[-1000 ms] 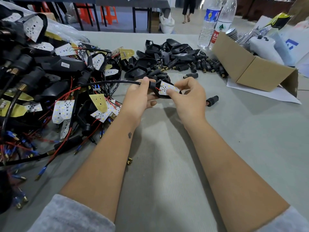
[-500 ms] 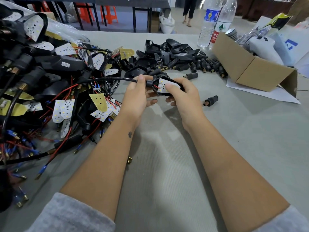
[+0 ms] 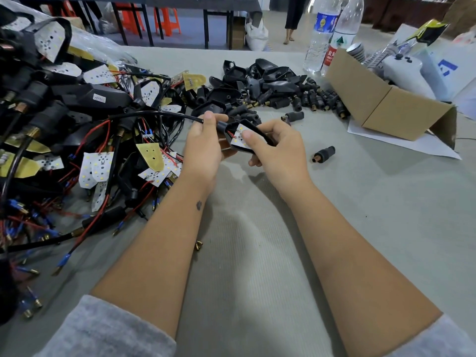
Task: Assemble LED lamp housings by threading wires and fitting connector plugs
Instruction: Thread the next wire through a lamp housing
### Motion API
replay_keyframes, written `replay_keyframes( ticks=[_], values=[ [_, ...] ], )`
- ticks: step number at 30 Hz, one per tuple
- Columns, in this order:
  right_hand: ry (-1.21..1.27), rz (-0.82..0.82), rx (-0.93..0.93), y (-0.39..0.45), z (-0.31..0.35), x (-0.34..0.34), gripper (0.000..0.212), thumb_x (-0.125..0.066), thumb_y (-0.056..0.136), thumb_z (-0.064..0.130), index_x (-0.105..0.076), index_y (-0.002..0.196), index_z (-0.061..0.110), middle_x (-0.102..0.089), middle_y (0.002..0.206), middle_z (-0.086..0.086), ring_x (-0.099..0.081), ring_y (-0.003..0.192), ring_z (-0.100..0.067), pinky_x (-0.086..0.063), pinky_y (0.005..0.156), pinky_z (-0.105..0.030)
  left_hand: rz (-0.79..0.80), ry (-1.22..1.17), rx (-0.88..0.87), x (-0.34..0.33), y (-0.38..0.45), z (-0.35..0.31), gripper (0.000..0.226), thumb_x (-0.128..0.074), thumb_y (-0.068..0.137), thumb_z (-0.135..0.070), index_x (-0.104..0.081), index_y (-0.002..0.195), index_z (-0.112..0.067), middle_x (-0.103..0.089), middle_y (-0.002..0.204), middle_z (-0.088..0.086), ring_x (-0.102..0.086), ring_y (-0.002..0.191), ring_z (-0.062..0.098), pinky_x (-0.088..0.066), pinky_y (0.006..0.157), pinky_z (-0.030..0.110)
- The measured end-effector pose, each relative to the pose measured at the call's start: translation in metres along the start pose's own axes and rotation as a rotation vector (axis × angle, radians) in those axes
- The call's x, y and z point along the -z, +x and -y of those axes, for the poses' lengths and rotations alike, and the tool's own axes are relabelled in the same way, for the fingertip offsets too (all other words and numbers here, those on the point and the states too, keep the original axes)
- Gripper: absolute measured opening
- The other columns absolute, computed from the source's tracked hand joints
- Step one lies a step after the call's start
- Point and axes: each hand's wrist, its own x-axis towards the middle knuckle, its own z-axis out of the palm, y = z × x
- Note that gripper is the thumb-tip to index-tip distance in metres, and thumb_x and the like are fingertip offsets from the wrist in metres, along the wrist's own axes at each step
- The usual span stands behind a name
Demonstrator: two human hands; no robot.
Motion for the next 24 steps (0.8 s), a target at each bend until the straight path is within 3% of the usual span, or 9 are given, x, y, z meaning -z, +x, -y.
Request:
replay_keyframes(
  ticks=[3, 5, 7, 10, 12, 15, 17, 21, 24],
  values=[
    [-0.067, 0.047, 0.041, -0.002, 0.001, -0.001, 0.020, -0.072, 0.087, 0.023, -0.058, 0.080, 0.011, -0.065, 0.070, -0.010, -0.057, 0.046, -0.013, -0.042, 0.046, -0.018, -0.042, 0.012, -0.011, 0.001, 0.000, -0.002, 0.040, -0.030, 0.107, -0.037, -0.060, 0.087, -0.021, -0.068, 0.084, 0.004, -0.068, 0.077, 0.017, -0.058, 0.071, 0.034],
    [0.085, 0.110, -0.030, -0.003, 0.005, 0.000, 0.027, -0.072, 0.085, 0.032, -0.058, 0.082, 0.010, -0.061, 0.071, -0.010, -0.057, 0.051, -0.017, -0.046, 0.050, -0.023, -0.062, 0.041, -0.020, 0.002, -0.001, -0.003, 0.041, -0.029, 0.106, -0.039, -0.060, 0.084, -0.022, -0.066, 0.087, 0.004, -0.066, 0.081, 0.018, -0.057, 0.071, 0.036],
    [0.313, 0.161, -0.162, -0.002, 0.010, 0.001, 0.036, -0.059, 0.088, 0.045, -0.059, 0.086, 0.009, -0.061, 0.077, -0.010, -0.057, 0.060, -0.019, -0.047, 0.054, -0.025, -0.040, 0.029, 0.013, 0.002, 0.001, -0.007, 0.040, -0.030, 0.106, -0.039, -0.058, 0.082, -0.022, -0.066, 0.079, -0.001, -0.064, 0.075, 0.014, -0.055, 0.068, 0.034],
    [0.452, 0.146, -0.253, 0.001, 0.011, 0.004, 0.044, -0.040, 0.099, 0.048, -0.060, 0.088, 0.010, -0.056, 0.067, -0.001, -0.051, 0.061, -0.015, -0.041, 0.056, -0.026, 0.090, 0.088, 0.079, 0.001, -0.001, -0.013, 0.040, -0.035, 0.105, -0.034, -0.057, 0.074, -0.022, -0.065, 0.061, -0.008, -0.062, 0.059, 0.007, -0.052, 0.058, 0.024],
    [0.473, 0.133, -0.282, 0.001, 0.010, 0.005, 0.046, -0.038, 0.100, 0.047, -0.061, 0.093, 0.008, -0.053, 0.067, -0.003, -0.048, 0.065, -0.019, -0.037, 0.060, -0.029, 0.242, 0.176, 0.106, -0.002, -0.008, -0.014, 0.045, -0.039, 0.104, -0.031, -0.061, 0.067, -0.020, -0.065, 0.060, -0.006, -0.061, 0.062, 0.012, -0.051, 0.059, 0.023],
    [0.472, 0.126, -0.344, 0.000, 0.012, 0.004, 0.040, -0.045, 0.099, 0.041, -0.065, 0.091, 0.007, -0.048, 0.084, -0.019, -0.048, 0.078, -0.029, -0.042, 0.071, -0.034, 0.482, 0.313, 0.079, -0.009, -0.020, -0.010, 0.045, -0.040, 0.104, -0.026, -0.063, 0.066, -0.019, -0.063, 0.075, 0.003, -0.056, 0.079, 0.021, -0.044, 0.079, 0.034],
    [0.435, 0.095, -0.346, 0.000, 0.012, 0.004, 0.030, -0.053, 0.097, 0.031, -0.066, 0.087, 0.006, -0.048, 0.092, -0.021, -0.047, 0.081, -0.031, -0.044, 0.074, -0.035, 0.542, 0.370, 0.089, -0.010, -0.025, -0.012, 0.040, -0.042, 0.104, -0.028, -0.063, 0.072, -0.018, -0.062, 0.079, 0.007, -0.054, 0.081, 0.023, -0.042, 0.081, 0.036],
    [0.435, 0.100, -0.271, 0.000, 0.010, 0.006, 0.015, -0.060, 0.093, 0.011, -0.063, 0.082, 0.001, -0.053, 0.068, -0.016, -0.051, 0.061, -0.025, -0.047, 0.059, -0.028, 0.597, 0.464, 0.107, -0.008, -0.027, -0.017, 0.038, -0.047, 0.101, -0.034, -0.067, 0.074, -0.015, -0.065, 0.079, 0.010, -0.058, 0.081, 0.027, -0.046, 0.086, 0.045],
    [0.394, 0.131, -0.219, -0.001, 0.009, 0.006, 0.014, -0.060, 0.093, 0.007, -0.068, 0.082, 0.003, -0.065, 0.066, -0.002, -0.061, 0.062, -0.013, -0.052, 0.059, -0.021, 0.635, 0.557, 0.107, -0.009, -0.033, -0.022, 0.053, -0.049, 0.086, -0.047, -0.064, 0.098, 0.002, -0.063, 0.095, 0.021, -0.059, 0.088, 0.031, -0.043, 0.099, 0.057]
  ],
)
